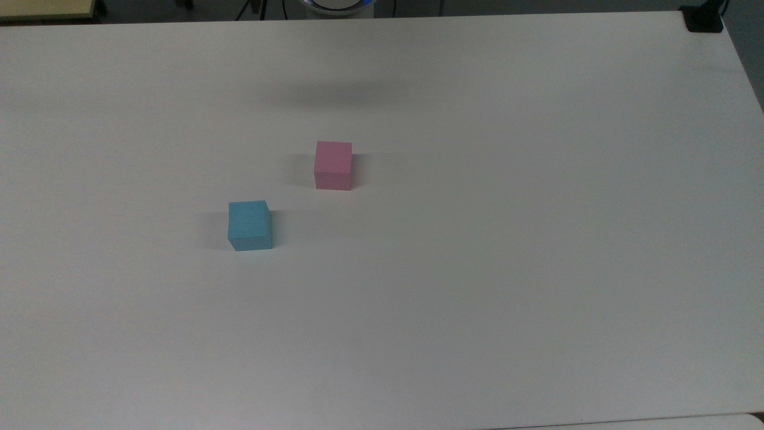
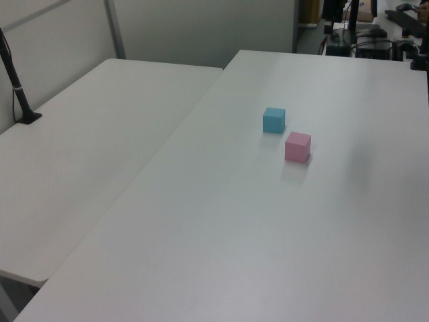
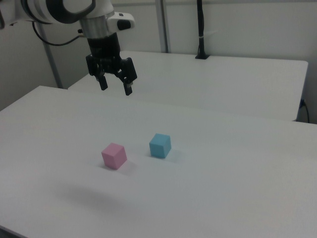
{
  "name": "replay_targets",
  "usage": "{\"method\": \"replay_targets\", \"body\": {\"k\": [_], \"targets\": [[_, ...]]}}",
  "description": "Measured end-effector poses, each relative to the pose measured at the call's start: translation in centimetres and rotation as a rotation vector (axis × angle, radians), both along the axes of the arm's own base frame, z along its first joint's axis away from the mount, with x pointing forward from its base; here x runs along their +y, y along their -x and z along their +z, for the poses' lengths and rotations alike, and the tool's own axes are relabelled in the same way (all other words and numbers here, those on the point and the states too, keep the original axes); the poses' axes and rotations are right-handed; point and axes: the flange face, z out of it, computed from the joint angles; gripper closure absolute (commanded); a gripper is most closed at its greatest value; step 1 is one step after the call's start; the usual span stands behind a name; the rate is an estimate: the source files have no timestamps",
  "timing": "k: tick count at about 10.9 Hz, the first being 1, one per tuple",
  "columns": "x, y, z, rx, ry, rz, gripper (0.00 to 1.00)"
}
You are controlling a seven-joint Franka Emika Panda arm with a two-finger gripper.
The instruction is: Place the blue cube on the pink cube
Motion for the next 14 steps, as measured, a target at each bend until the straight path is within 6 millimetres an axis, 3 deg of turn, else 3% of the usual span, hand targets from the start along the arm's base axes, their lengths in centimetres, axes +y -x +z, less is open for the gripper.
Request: {"method": "replay_targets", "body": {"k": [9,12,14], "targets": [[-0.4,0.0,-0.6,0.014,-0.001,0.024,0.0],[-2.6,-0.8,-3.4,0.067,0.0,0.188,0.0],[-4.0,-2.8,-6.5,0.052,0.035,0.191,0.0]]}}
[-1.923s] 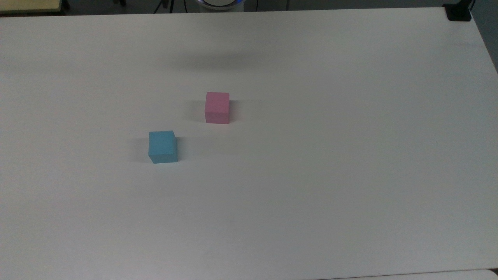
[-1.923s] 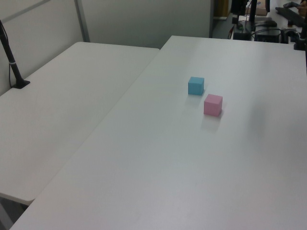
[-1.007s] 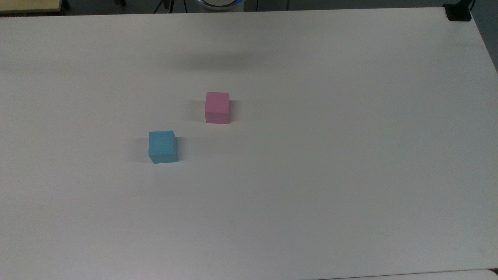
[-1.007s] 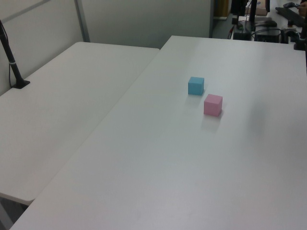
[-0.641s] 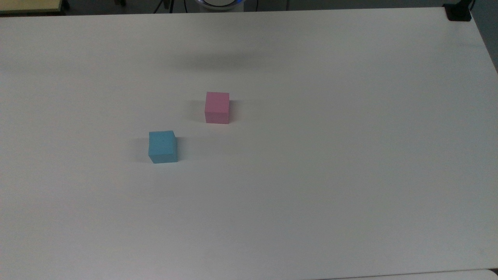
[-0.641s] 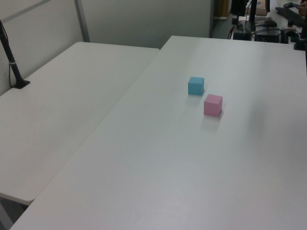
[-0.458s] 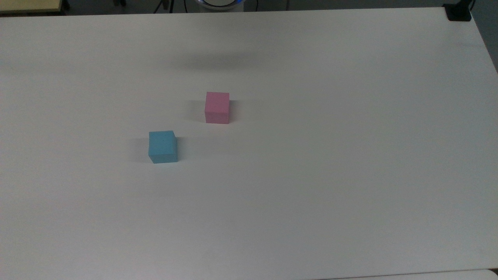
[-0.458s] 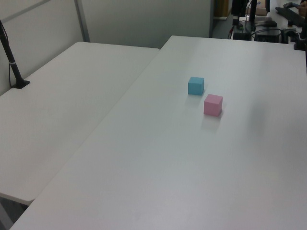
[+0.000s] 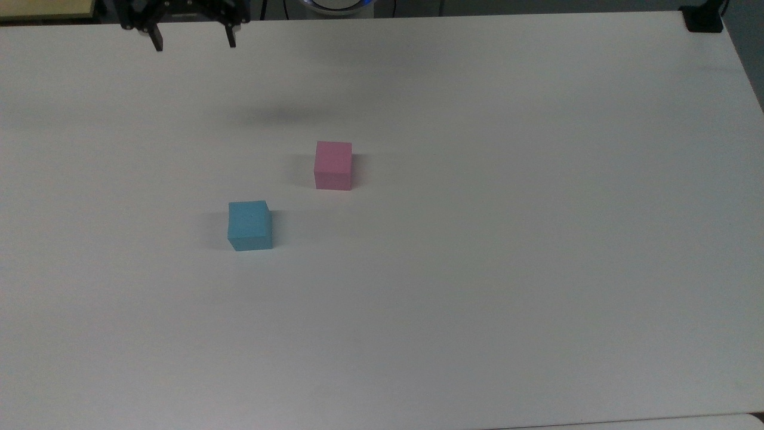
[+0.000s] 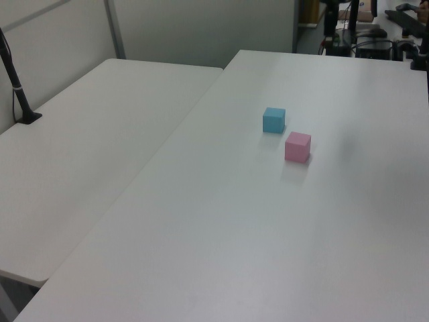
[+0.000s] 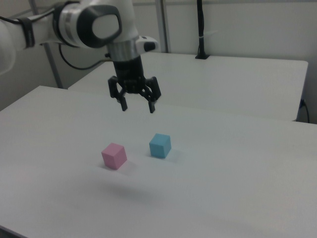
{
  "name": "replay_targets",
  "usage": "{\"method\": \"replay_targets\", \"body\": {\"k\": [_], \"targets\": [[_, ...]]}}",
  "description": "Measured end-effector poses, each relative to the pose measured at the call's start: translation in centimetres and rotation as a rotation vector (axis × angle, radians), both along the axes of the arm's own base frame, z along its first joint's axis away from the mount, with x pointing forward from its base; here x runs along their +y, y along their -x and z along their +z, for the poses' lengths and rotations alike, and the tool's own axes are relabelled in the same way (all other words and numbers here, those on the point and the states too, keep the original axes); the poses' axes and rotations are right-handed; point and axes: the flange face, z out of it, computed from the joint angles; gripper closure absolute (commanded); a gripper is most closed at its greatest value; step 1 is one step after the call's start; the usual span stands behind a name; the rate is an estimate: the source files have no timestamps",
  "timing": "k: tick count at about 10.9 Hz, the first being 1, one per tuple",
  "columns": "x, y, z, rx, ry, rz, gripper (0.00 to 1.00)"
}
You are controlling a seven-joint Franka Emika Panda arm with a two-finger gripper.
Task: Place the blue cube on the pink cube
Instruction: 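Move the open gripper over the light-blue cube and lower it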
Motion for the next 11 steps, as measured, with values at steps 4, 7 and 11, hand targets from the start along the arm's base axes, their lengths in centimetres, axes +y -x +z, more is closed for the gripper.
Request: {"method": "replay_targets", "body": {"k": [4,7,11], "targets": [[-0.5,-4.9,-9.0,0.013,0.102,-0.011,0.0],[0.8,-8.0,-15.4,-0.012,0.122,-0.015,0.0],[4.4,-10.5,-19.3,-0.107,0.099,-0.156,0.0]]}}
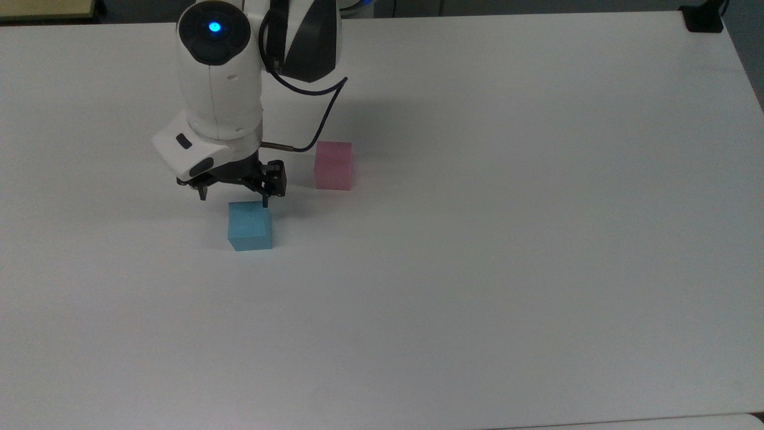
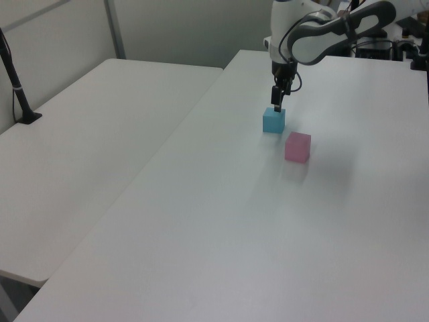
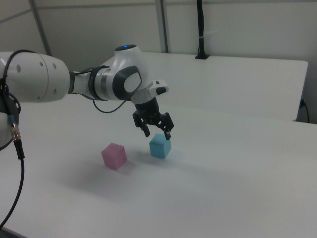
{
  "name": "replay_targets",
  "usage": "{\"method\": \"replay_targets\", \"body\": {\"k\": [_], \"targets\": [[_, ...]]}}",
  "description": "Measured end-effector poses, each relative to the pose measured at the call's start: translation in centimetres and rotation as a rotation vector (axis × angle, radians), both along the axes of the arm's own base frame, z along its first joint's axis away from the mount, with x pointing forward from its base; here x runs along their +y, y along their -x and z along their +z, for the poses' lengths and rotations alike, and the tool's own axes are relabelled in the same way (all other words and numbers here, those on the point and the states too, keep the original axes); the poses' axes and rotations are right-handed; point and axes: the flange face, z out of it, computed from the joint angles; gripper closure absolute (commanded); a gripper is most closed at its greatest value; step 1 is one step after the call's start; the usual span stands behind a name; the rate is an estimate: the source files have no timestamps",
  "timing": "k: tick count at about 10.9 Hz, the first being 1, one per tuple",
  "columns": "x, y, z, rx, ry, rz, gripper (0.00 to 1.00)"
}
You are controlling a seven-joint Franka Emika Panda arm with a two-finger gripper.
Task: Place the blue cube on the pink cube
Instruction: 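Move the open gripper over the light-blue cube and lower it, then close the gripper on the light-blue cube and lift it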
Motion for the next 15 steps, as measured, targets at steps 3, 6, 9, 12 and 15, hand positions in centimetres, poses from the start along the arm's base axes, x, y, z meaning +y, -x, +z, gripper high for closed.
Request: {"method": "replay_targets", "body": {"k": [3,6,9,12,15], "targets": [[1.4,-0.7,-2.1,-0.022,-0.017,-0.046,0.08],[1.3,-1.4,-3.8,-0.052,0.015,-0.045,0.43],[1.4,-1.6,-3.4,-0.062,0.02,-0.045,0.62],[1.9,-1.8,1.5,-0.123,-0.007,-0.082,0.63],[3.1,1.0,7.9,-0.062,-0.008,-0.087,0.63]]}}
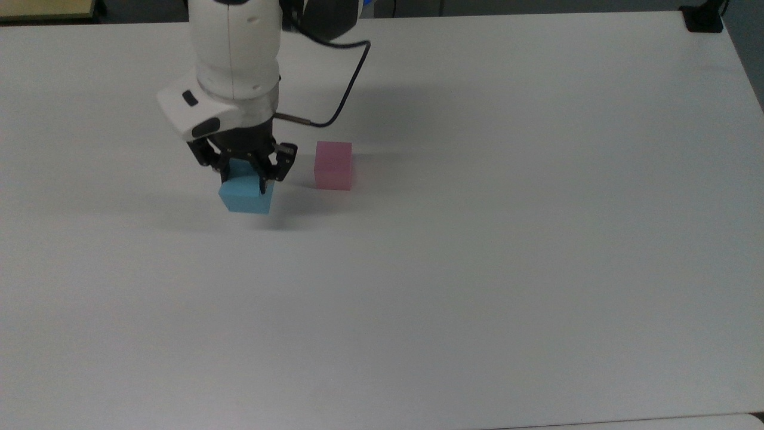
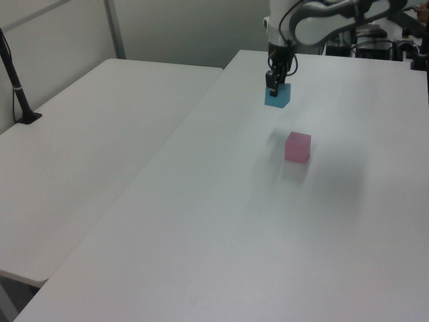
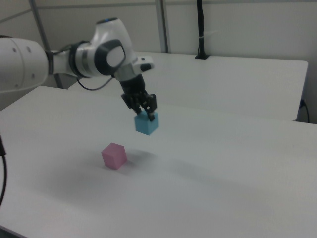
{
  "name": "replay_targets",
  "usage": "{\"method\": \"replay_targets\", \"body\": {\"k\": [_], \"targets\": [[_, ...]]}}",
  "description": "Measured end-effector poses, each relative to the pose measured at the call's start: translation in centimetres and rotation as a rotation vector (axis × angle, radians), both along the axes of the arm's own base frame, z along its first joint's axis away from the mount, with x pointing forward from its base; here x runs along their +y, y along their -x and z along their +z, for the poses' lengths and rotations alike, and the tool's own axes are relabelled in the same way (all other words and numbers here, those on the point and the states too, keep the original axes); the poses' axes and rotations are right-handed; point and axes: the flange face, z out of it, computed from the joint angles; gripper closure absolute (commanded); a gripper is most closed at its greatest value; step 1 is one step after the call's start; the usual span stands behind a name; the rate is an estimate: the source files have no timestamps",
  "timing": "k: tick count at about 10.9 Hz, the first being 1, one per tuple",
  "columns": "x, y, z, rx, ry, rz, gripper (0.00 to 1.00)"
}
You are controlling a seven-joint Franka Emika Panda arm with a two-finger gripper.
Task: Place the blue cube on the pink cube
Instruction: 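Carry the held blue cube over the pink cube and lower it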
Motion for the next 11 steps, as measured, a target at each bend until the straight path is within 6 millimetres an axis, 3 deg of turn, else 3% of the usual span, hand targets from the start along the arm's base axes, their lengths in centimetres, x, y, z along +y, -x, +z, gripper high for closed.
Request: {"method": "replay_targets", "body": {"k": [2,3,5,7,11], "targets": [[1.6,3.9,4.6,0.063,-0.084,0.027,0.63],[2.3,6.7,6.5,0.125,-0.118,0.037,0.63],[4.4,10.7,8.0,0.192,-0.133,0.063,0.63],[6.0,11.8,5.8,0.237,-0.131,0.089,0.63],[6.7,10.6,1.9,0.125,-0.132,0.087,0.63]]}}
